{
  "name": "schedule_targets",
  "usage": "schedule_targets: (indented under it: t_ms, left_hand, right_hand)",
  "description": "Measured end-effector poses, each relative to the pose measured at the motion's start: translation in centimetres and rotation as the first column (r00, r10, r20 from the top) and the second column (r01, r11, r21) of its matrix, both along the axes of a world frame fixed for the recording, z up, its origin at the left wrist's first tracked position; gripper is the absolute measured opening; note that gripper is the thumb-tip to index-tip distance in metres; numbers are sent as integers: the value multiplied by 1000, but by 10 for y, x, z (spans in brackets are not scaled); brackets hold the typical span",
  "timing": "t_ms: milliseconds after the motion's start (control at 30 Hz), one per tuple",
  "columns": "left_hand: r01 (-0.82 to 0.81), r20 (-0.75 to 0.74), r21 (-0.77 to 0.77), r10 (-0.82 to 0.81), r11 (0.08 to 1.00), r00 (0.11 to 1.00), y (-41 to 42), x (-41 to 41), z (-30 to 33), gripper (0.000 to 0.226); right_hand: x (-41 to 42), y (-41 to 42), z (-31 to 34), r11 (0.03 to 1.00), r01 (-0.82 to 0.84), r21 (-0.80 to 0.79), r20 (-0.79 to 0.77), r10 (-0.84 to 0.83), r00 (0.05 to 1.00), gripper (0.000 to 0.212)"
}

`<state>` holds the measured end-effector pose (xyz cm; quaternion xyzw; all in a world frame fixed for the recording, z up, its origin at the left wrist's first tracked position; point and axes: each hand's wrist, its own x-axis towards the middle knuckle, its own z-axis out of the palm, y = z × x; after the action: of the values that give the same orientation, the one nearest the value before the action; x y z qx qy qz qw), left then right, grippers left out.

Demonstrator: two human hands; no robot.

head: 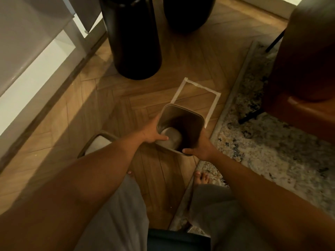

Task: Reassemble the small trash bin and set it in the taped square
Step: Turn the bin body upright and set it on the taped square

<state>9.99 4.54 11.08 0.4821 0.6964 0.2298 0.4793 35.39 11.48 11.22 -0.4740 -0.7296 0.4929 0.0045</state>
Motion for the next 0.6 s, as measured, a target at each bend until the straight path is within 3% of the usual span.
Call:
schedule_targets:
  t_ms: [233, 367, 600]
  left_hand:
    - [185, -55, -45, -187, 982, 981, 2, 3, 1, 144]
    - [187, -124, -92, -197, 978, 972, 2, 6, 1, 148]
    - [207, -160, -133, -227, 969, 961, 3, 9, 2, 149]
  right_hand:
    - [11, -5, 0, 999, -34, 30, 172, 29, 985, 142]
    - [9, -9, -4, 992, -93, 86, 297, 63, 953, 145]
    - [6, -11, -5, 990, -114, 84, 361, 76, 929, 146]
